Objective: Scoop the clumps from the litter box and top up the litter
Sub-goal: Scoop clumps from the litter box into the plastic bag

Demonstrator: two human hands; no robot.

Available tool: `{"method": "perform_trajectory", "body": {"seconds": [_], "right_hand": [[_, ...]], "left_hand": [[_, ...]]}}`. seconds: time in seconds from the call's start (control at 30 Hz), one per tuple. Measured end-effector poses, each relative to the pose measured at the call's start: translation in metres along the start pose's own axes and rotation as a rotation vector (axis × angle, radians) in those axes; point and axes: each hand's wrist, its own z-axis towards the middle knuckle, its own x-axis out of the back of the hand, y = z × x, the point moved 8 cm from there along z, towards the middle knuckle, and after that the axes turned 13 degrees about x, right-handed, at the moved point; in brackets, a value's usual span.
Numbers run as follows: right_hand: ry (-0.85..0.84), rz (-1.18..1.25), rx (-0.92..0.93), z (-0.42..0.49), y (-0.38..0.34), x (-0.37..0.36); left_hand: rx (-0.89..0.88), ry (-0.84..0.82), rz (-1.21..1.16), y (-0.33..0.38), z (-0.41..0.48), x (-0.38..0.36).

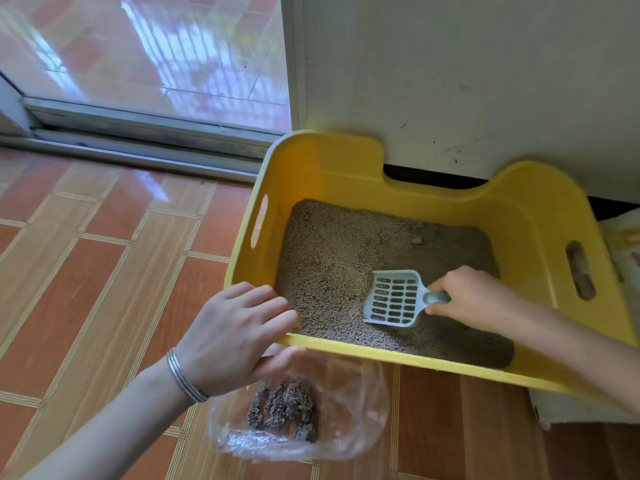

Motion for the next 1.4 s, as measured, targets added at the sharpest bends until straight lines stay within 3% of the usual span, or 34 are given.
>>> {"method": "perform_trajectory", "body": {"seconds": [0.13,0.4,0.8,1.17,1.4], "right_hand": [[0.031,0.006,0.061,0.017,-0.010,-0.003],[0.199,0.442,0.134,0.052,-0.032,-0.022],[0.243,0.449,0.202,0.094,-0.062,-0.001],[0.350,0.536,0.163,0.069,-0.044,0.004],[0.334,0.498,0.220,0.052,-0.041,0.020]], "left_hand": [[0.000,0.036,-0.016,0.001,0.000,0.000],[-0.002,0.039,-0.038,0.001,0.001,-0.001],[0.005,0.060,-0.054,0.001,0.001,-0.001],[0.005,0.054,-0.038,0.000,0.001,-0.001],[0.012,0.070,-0.034,0.001,0.001,-0.001]]}}
